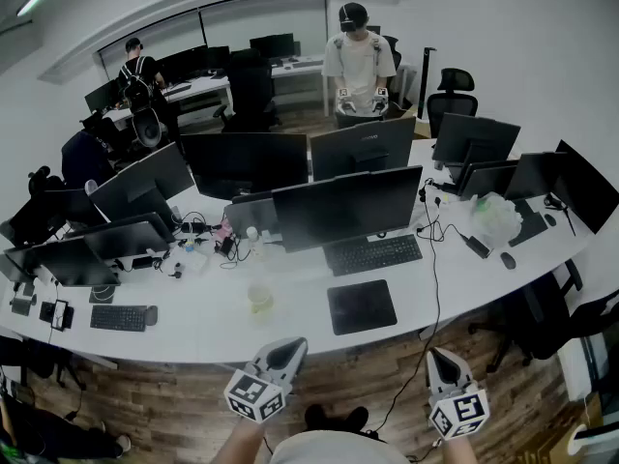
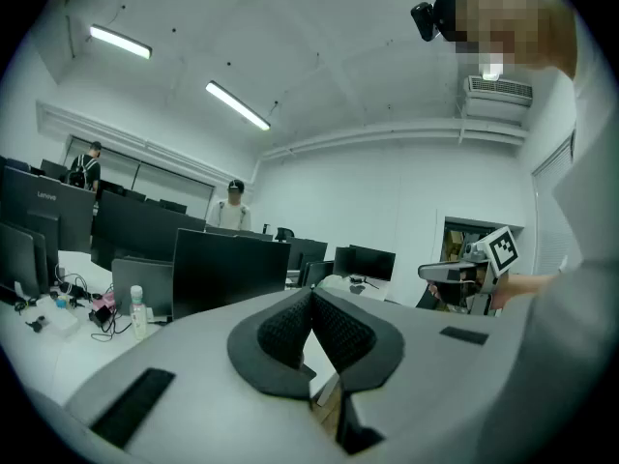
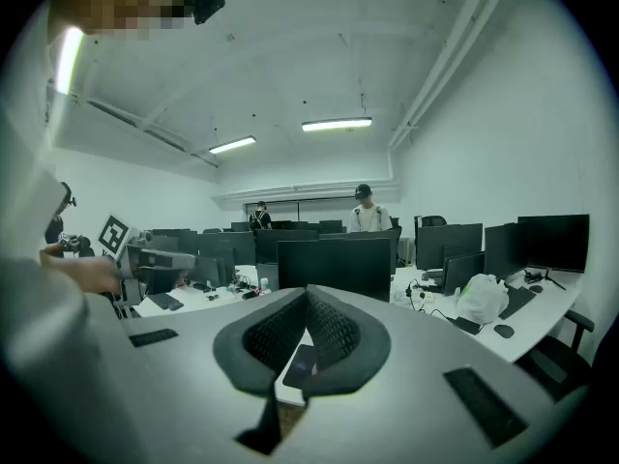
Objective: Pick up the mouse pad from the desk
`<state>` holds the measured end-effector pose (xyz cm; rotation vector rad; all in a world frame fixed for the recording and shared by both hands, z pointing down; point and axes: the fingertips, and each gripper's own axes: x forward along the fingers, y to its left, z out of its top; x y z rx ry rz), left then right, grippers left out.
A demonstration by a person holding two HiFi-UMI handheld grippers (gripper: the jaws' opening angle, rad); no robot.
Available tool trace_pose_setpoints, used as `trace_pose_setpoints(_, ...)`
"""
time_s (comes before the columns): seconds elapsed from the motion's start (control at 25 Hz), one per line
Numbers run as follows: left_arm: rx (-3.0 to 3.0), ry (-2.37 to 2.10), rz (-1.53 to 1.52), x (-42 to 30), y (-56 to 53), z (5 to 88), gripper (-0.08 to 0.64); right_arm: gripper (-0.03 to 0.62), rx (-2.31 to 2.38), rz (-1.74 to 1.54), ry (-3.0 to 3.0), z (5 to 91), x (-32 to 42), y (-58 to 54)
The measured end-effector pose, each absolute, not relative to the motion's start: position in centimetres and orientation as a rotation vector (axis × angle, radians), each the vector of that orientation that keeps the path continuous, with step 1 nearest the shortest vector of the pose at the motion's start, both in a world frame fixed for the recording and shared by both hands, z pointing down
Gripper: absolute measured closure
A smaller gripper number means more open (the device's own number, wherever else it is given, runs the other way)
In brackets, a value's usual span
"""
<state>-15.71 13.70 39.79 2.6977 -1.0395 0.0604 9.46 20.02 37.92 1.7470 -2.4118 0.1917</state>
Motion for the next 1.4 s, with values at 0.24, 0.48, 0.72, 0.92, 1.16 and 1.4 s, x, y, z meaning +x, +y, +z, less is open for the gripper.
trace_pose_setpoints(0.24, 2.696, -1.034, 0.060, -15.2, 13.7, 40.0, 0.543, 0.586, 1.741, 0.198, -2.417, 38.0, 9.7, 19.8)
trace_pose_setpoints(0.48, 2.693, -1.042, 0.063, -14.5, 13.6, 39.9, 0.543, 0.584, 1.731, 0.222, -2.432, 38.0, 10.2, 19.5)
trace_pose_setpoints(0.72, 2.679, -1.043, 0.068, -13.5, 14.1, 40.3, 0.543, 0.583, 1.755, 0.249, -2.436, 38.2, 11.2, 19.3)
trace_pose_setpoints(0.92, 2.665, -1.061, 0.078, -12.5, 14.6, 40.8, 0.543, 0.580, 1.743, 0.256, -2.442, 38.7, 12.2, 19.3)
trace_pose_setpoints(1.16, 2.651, -1.096, 0.067, -11.6, 14.9, 40.8, 0.487, 0.580, 1.684, 0.261, -2.472, 39.3, 12.9, 19.3)
trace_pose_setpoints(1.4, 2.618, -1.140, 0.065, -10.9, 15.0, 41.1, 0.435, 0.581, 1.634, 0.277, -2.498, 39.9, 13.8, 18.7)
